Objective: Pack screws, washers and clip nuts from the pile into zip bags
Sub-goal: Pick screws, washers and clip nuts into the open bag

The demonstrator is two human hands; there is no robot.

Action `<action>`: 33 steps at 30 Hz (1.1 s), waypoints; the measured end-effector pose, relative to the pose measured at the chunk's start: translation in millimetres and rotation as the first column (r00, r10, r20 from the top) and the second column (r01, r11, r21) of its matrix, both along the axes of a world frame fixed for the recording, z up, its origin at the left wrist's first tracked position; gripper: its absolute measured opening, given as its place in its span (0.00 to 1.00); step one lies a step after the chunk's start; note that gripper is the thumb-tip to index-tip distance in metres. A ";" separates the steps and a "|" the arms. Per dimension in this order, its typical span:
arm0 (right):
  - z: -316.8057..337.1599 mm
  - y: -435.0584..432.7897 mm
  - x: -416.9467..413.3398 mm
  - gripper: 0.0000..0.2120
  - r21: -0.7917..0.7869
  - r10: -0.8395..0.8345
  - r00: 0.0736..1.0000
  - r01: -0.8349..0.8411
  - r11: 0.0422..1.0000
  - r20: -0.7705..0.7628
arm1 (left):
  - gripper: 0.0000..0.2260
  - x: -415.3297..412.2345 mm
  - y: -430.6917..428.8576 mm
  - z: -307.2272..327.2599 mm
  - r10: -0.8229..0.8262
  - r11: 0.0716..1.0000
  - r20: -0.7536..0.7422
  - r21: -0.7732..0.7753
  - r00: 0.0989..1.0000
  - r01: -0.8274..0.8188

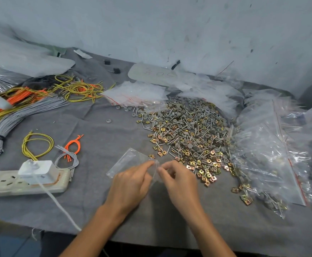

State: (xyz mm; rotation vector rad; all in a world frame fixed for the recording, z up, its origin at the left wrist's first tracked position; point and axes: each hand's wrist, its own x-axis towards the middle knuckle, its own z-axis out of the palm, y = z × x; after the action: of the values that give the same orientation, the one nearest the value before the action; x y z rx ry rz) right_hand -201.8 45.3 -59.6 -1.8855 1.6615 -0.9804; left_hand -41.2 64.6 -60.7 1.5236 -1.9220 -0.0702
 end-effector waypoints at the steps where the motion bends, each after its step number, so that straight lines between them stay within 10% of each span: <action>1: 1.2 -6.9 -6.8 0.04 -0.010 -0.004 1.000 0.003 1.000 -0.029 | 0.18 -0.6 -0.4 -1.0 0.022 1.000 -0.003 -0.002 1.000 -0.022; 13: 2.3 -61.9 13.7 0.12 0.032 0.239 0.849 -0.255 0.966 -0.471 | 0.20 1.7 -4.7 -7.4 0.087 0.996 -0.140 0.021 0.986 -0.085; 19: 6.6 -39.7 -8.1 0.10 0.130 0.056 0.977 -0.084 0.988 0.207 | 0.21 1.8 -5.7 -8.2 0.090 0.996 -0.128 0.023 0.988 -0.088; 23: 12.5 -26.2 -9.7 0.10 0.365 -0.152 0.666 -0.193 0.911 0.731 | 0.22 1.4 -5.7 -9.4 0.098 0.995 -0.121 0.048 0.988 -0.093; 27: 18.9 -15.9 -12.7 0.08 0.390 -0.240 0.443 -0.287 0.875 0.864 | 0.23 1.1 -5.5 -9.4 0.099 0.994 -0.112 0.045 0.989 -0.095; 33: 23.8 0.1 -16.0 0.09 0.349 -0.182 0.441 -0.335 0.875 0.879 | 0.24 1.2 -6.4 -10.5 0.101 0.994 -0.118 0.058 0.988 -0.094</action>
State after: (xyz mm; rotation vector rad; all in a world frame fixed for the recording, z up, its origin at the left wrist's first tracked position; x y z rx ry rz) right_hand -217.7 45.5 -35.8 -0.7673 0.9589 -1.0992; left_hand -40.0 58.3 -71.3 1.6083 -1.7609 -0.1666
